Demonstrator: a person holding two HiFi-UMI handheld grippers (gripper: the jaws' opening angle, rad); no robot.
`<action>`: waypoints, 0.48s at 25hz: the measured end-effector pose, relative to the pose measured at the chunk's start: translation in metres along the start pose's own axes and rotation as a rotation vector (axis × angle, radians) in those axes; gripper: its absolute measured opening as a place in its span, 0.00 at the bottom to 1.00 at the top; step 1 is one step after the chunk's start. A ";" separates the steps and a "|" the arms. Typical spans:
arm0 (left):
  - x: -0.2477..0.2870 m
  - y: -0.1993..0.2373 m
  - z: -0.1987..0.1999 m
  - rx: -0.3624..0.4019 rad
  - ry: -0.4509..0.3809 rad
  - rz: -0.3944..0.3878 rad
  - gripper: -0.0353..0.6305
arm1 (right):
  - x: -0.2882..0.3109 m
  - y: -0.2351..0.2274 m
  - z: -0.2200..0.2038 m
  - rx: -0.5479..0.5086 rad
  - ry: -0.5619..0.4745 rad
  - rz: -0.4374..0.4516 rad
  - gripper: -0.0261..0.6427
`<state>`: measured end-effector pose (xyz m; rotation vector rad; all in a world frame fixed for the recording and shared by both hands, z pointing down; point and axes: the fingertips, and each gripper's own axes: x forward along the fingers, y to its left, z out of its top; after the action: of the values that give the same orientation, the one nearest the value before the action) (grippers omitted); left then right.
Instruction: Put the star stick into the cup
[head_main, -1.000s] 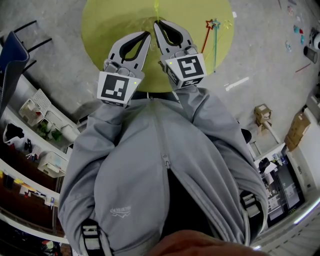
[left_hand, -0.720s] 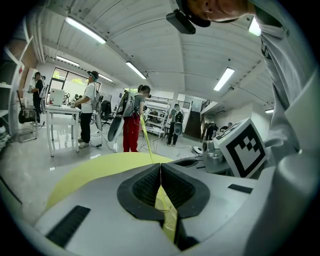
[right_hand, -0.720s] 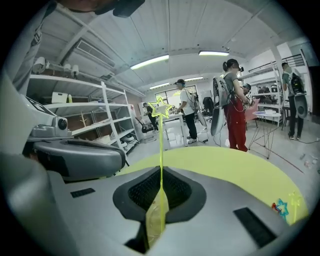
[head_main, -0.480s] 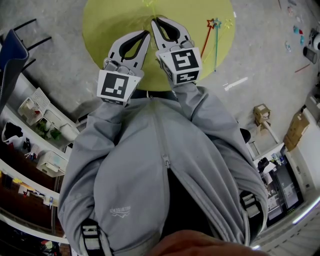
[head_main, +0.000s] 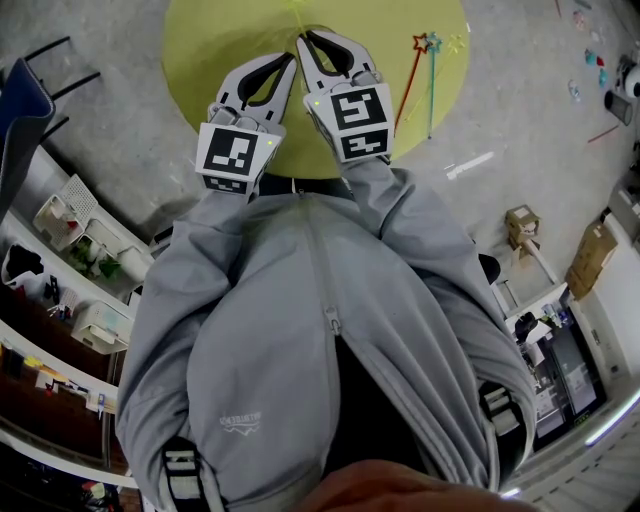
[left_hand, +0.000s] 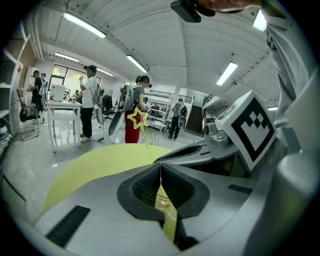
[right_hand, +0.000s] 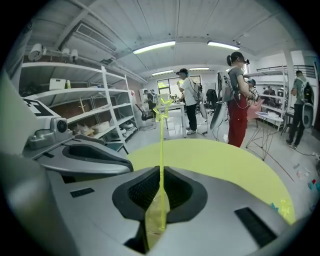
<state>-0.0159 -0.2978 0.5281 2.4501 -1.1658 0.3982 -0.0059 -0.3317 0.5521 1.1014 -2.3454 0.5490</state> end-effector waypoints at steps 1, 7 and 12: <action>-0.001 0.001 0.000 0.000 -0.001 0.000 0.08 | 0.000 0.001 0.000 0.002 0.007 0.001 0.09; -0.002 0.000 0.003 -0.019 0.005 -0.004 0.08 | -0.008 0.001 0.000 0.049 0.030 0.020 0.10; 0.002 0.008 -0.004 -0.016 0.008 -0.006 0.08 | -0.009 -0.008 -0.007 0.075 0.004 0.020 0.16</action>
<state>-0.0213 -0.3014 0.5343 2.4356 -1.1538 0.3943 0.0071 -0.3277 0.5533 1.1101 -2.3512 0.6510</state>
